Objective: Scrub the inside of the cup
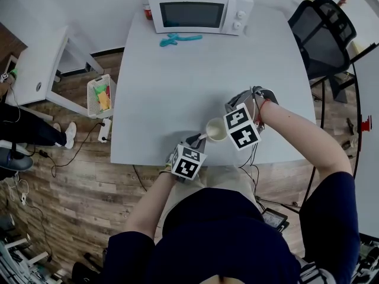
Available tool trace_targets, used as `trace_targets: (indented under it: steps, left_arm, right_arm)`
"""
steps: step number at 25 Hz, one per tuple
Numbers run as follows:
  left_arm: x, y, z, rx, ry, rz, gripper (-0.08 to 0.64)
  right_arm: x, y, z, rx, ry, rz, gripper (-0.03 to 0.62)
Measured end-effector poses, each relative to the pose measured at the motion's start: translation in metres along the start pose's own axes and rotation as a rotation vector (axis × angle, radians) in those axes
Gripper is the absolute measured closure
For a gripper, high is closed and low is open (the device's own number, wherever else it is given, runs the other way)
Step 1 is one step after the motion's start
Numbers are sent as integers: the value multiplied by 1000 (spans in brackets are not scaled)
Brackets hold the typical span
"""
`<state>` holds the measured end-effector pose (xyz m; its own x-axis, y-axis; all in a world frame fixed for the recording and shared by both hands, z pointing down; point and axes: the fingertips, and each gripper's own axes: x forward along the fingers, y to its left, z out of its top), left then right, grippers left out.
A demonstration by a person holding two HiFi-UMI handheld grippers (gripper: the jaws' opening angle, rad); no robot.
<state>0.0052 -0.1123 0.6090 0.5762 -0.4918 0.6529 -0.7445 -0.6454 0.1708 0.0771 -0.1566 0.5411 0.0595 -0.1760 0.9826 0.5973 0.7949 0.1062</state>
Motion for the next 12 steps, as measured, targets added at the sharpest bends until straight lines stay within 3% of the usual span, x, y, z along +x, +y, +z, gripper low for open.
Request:
trace_targets:
  steps: [12]
  left_arm:
    - [-2,8,2,-29,-2,36,511]
  right_arm:
    - [3,-34,4,-35,-13,-41,561]
